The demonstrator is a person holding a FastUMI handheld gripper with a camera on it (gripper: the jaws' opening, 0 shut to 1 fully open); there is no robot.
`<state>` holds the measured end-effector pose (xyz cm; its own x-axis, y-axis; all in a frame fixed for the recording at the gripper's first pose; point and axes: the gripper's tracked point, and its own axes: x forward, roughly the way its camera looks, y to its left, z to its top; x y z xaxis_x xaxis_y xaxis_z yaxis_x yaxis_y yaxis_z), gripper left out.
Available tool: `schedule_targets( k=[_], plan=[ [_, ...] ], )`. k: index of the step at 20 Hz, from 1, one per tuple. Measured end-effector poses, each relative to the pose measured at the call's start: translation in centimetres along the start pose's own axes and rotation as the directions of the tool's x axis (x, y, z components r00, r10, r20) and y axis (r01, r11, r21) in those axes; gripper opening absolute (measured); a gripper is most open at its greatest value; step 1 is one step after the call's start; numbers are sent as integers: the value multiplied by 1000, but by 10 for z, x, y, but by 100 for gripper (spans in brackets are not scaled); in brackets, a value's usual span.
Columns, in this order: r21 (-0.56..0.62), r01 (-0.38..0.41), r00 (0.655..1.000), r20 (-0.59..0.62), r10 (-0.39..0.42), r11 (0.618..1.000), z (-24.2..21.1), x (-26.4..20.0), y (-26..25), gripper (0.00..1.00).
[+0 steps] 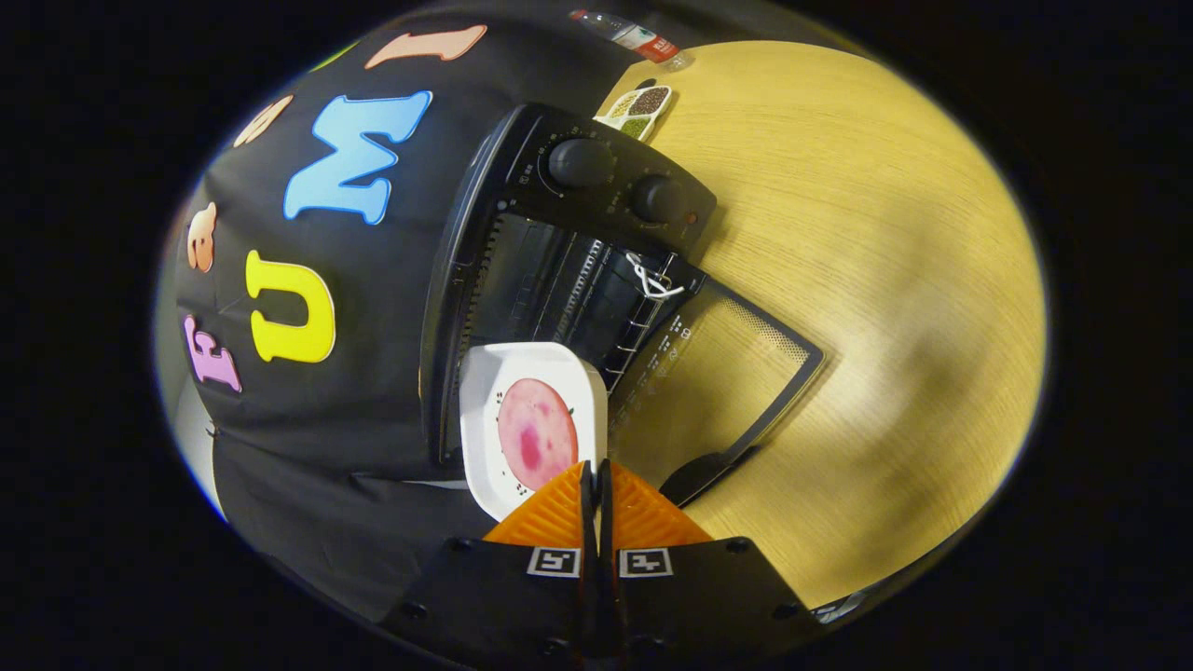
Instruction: Open the toaster oven, put the food inside, and close the toaster oven door.
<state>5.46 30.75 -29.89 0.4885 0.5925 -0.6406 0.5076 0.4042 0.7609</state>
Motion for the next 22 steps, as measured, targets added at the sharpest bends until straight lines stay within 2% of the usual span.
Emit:
schedule_targets(
  k=[5,13,18,22],
  plan=[
    [121,-2,996,85,-8,993,11,26,6,1],
    [309,-58,981,196,-3,949,41,62,21,2],
    [332,-61,975,220,-14,941,51,83,21,2],
    [310,-52,974,226,-21,949,57,92,18,2]
  ],
)
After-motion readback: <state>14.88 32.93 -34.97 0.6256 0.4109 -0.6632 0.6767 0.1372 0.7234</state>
